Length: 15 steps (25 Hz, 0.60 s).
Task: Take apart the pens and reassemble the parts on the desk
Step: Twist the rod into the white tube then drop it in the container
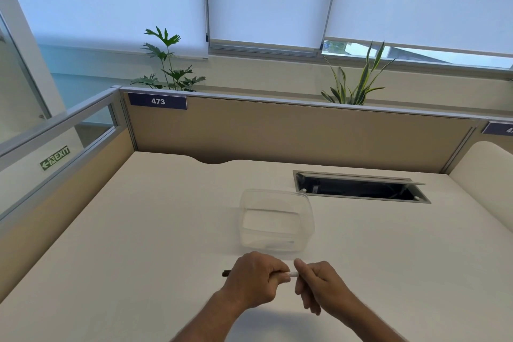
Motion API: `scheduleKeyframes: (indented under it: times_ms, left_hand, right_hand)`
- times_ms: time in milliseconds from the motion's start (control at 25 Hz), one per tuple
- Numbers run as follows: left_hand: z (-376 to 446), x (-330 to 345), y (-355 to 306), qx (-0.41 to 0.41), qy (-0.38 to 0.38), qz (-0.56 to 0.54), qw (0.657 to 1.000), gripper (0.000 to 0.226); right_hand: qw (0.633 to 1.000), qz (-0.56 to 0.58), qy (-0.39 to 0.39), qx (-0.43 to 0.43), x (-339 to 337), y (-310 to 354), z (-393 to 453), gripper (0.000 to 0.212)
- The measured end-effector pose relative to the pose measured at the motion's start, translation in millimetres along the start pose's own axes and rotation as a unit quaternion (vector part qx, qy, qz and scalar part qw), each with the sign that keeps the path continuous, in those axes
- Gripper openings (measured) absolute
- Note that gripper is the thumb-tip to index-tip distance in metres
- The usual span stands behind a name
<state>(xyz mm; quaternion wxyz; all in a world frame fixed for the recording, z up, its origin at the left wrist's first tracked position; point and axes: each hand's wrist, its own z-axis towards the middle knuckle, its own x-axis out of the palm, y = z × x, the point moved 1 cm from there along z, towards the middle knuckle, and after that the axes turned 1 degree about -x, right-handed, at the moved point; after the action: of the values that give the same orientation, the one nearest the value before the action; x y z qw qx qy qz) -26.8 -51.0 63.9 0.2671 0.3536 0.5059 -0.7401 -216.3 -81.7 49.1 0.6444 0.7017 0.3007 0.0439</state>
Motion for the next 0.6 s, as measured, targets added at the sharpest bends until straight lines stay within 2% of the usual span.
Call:
scheduleKeyframes:
  times_ms: [80,200,320,440,600]
  left_hand:
    - [0.7,-1.5,-0.8,-0.011,-0.005,-0.016,1.000,0.022]
    - [1.9,-3.8,-1.1,-0.051,0.031,-0.068,0.996,0.025]
    - [1.6,-4.4,-2.4,-0.057,0.066,-0.093,0.992,0.027]
    - [0.7,-3.7,-1.5,-0.016,0.034,-0.055,0.998,0.024]
    - [0.8,-3.2,-0.6,0.009,-0.033,-0.041,0.999,0.018]
  right_hand:
    - [0.999,-0.035,-0.016,-0.035,-2.2,-0.1,-0.7,0.045]
    - [0.970,-0.183,-0.036,-0.156,-6.7,-0.3,-5.3,0.025]
    - [0.945,-0.241,-0.050,-0.214,-6.6,0.3,-6.8,0.029]
    - [0.962,-0.170,-0.068,-0.204,0.3,-0.4,-7.7,0.041]
    - [0.992,-0.020,-0.069,-0.105,9.4,1.6,-10.6,0.055]
